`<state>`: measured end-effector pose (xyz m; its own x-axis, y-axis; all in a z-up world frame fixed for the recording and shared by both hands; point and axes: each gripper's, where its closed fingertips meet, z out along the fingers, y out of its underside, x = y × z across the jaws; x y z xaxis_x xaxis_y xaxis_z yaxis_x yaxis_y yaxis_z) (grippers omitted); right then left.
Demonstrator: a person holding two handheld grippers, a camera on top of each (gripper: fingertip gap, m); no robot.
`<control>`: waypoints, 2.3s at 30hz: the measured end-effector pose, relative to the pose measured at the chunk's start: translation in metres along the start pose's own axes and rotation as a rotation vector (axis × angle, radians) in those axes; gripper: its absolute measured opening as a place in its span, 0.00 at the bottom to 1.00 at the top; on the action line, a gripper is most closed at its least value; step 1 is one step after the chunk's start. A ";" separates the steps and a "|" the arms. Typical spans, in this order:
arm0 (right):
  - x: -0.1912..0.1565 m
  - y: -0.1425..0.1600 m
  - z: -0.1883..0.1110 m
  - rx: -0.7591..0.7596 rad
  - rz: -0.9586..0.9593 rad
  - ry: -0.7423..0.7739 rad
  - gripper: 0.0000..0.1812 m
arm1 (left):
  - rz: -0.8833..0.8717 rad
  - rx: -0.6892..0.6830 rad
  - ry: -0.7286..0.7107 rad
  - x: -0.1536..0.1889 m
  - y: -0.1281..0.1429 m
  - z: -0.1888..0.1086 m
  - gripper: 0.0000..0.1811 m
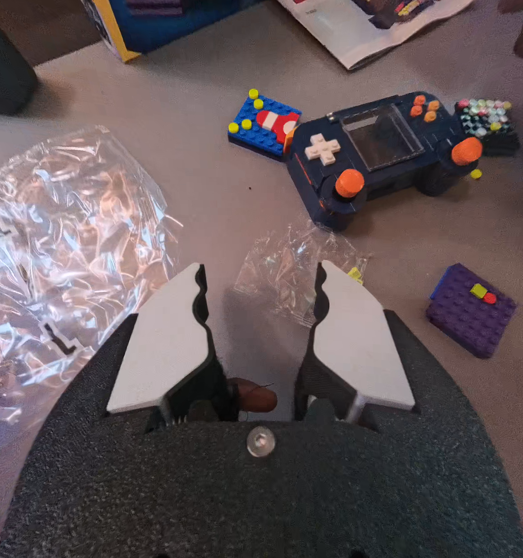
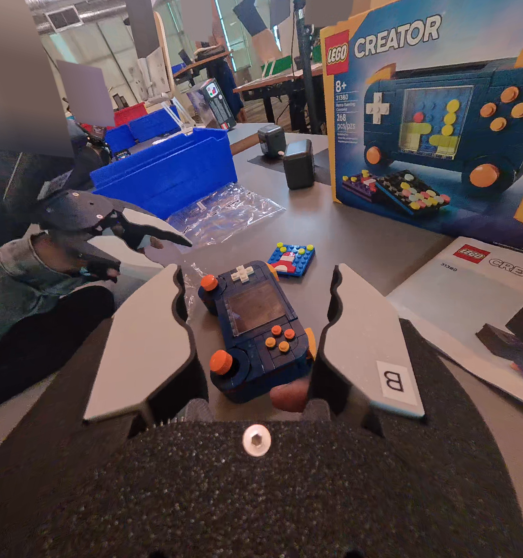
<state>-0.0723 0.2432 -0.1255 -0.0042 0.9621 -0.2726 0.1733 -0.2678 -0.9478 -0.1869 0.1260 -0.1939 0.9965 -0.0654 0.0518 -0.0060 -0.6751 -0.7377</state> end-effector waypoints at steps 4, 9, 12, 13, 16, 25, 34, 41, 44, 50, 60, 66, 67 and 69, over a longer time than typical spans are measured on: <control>-0.003 0.013 0.006 -0.090 -0.086 0.015 0.51 | -0.215 -0.055 0.170 0.005 0.016 -0.001 0.30; -0.019 0.023 0.011 -0.154 -0.186 -0.036 0.47 | -0.249 0.044 0.411 0.021 0.005 -0.004 0.01; -0.045 0.019 0.010 -0.119 -0.220 -0.156 0.35 | -0.082 0.331 0.478 0.032 -0.030 -0.036 0.00; -0.055 0.017 0.010 -0.102 -0.219 -0.210 0.30 | -0.004 0.435 0.499 0.038 -0.041 -0.049 0.00; -0.082 0.015 0.012 -0.063 -0.208 -0.346 0.23 | 0.201 0.599 0.549 0.058 -0.054 -0.077 0.00; -0.117 0.038 0.022 -0.106 -0.276 -0.502 0.24 | 0.310 0.651 0.713 0.095 -0.053 -0.088 0.00; -0.128 0.017 0.007 0.012 -0.294 -0.580 0.00 | 0.317 0.657 0.659 0.103 -0.054 -0.079 0.21; -0.130 0.019 0.003 -0.012 -0.306 -0.602 0.00 | 0.374 0.648 0.633 0.115 -0.050 -0.070 0.00; -0.135 0.026 0.004 -0.049 -0.334 -0.621 0.00 | 0.414 0.611 0.630 0.125 -0.046 -0.063 0.01; -0.134 0.025 0.001 -0.049 -0.352 -0.615 0.00 | 0.367 0.625 0.591 0.120 -0.045 -0.066 0.05; -0.142 0.029 0.000 -0.063 -0.360 -0.656 0.00 | 0.313 0.712 0.523 0.114 -0.038 -0.084 0.18; -0.147 0.030 -0.001 -0.070 -0.364 -0.676 0.00 | 0.413 0.628 0.522 0.126 -0.028 -0.072 0.01; -0.146 0.030 -0.002 -0.078 -0.359 -0.670 0.00 | 0.407 0.633 0.524 0.126 -0.029 -0.073 0.00; -0.140 0.023 -0.009 -0.132 -0.363 -0.622 0.13 | 0.388 0.668 0.530 0.126 -0.032 -0.078 0.00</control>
<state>-0.0586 0.1027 -0.1071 -0.6358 0.7714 -0.0264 0.1722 0.1083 -0.9791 -0.0682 0.0815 -0.1112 0.7658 -0.6353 -0.1001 -0.1168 0.0158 -0.9930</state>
